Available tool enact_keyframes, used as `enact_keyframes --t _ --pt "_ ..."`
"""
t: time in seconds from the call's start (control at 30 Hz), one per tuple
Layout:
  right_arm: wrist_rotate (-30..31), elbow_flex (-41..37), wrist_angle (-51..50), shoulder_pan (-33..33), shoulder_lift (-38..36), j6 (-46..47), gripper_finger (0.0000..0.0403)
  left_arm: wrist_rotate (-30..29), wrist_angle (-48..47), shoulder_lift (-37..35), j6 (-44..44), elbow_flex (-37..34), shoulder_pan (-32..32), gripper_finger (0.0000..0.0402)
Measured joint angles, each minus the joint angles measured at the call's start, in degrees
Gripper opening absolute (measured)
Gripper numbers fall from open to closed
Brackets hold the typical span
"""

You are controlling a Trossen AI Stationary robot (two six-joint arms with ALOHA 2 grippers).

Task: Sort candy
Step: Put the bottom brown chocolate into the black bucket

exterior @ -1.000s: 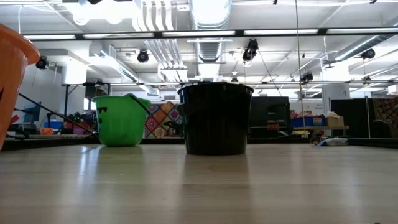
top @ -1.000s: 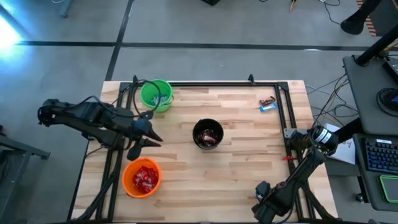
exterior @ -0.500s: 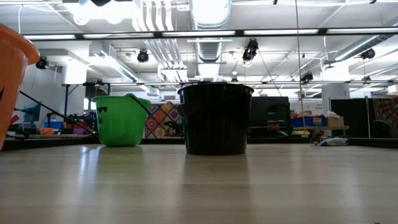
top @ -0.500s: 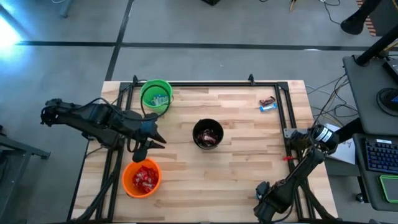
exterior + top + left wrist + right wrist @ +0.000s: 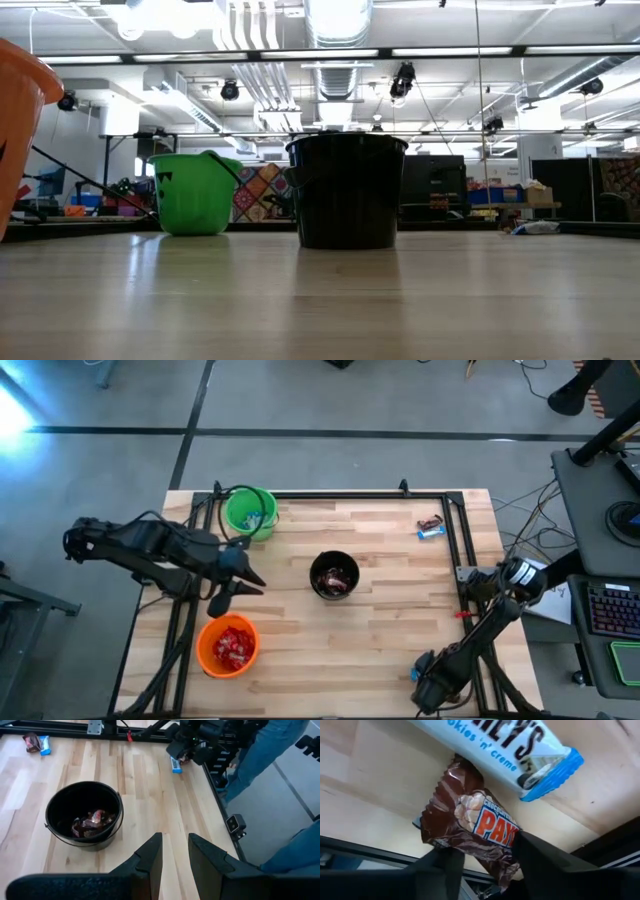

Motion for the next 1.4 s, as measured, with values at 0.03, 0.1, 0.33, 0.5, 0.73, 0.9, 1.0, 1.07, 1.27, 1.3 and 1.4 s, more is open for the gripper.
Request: enact_keyframes --t 0.03,0.1,0.33,0.5,0.73,0.9,1.0,1.07,1.27,1.3,1.4 --pt "0.23 -0.4 0.08 0.0 -0.36 0.49 0.015 0.0 -0.39 0.0 0.03 0.31 0.0 0.0076" --pt "0.56 -0.83 0.1 0.0 -1.02 1.43 0.0117 -0.02 -1.1 0.0 0.48 0.56 0.0 0.0076" --pt "1.58 -0.74 -0.78 0.02 -2.81 4.43 0.0026 -0.17 -3.03 0.13 0.9 0.56 0.0 0.0076" --pt "2.99 0.92 -1.01 0.0 -3.1 4.83 0.0015 -3.72 -5.21 0.13 0.93 0.55 0.0 0.0076" --pt "3.61 5.98 -3.55 0.04 -3.96 5.14 0.0013 -3.12 -6.88 0.15 1.74 0.5 0.0 0.0076" --pt "11.71 11.78 -8.07 0.0 -5.31 4.91 0.0013 -2.99 -7.51 0.34 1.79 0.47 0.0 0.0076" --pt "17.25 15.62 -12.85 -0.46 -5.7 4.6 0.0013 -2.99 -7.48 0.74 1.57 0.47 0.0 0.0076" --pt "19.89 18.38 -16.15 -0.99 -5.7 3.53 0.0013 -2.99 -7.4 1.1 0.91 0.47 0.0 0.0076" --pt "24.66 24.04 -23.16 -3.57 -5.7 -2.46 0.0013 -3.04 -7.57 2.56 -1.71 0.47 0.04 0.0076" --pt "25.21 24.69 -23.52 -4.09 -5.7 -3.78 0.0013 -3.11 -7.73 2.85 -1.89 0.47 0.04 0.0076" --pt "26.44 26.16 -24.18 -6.15 -5.7 -8.25 0.0013 -4.37 -7.79 3.76 -2.81 0.47 0.07 0.0081"
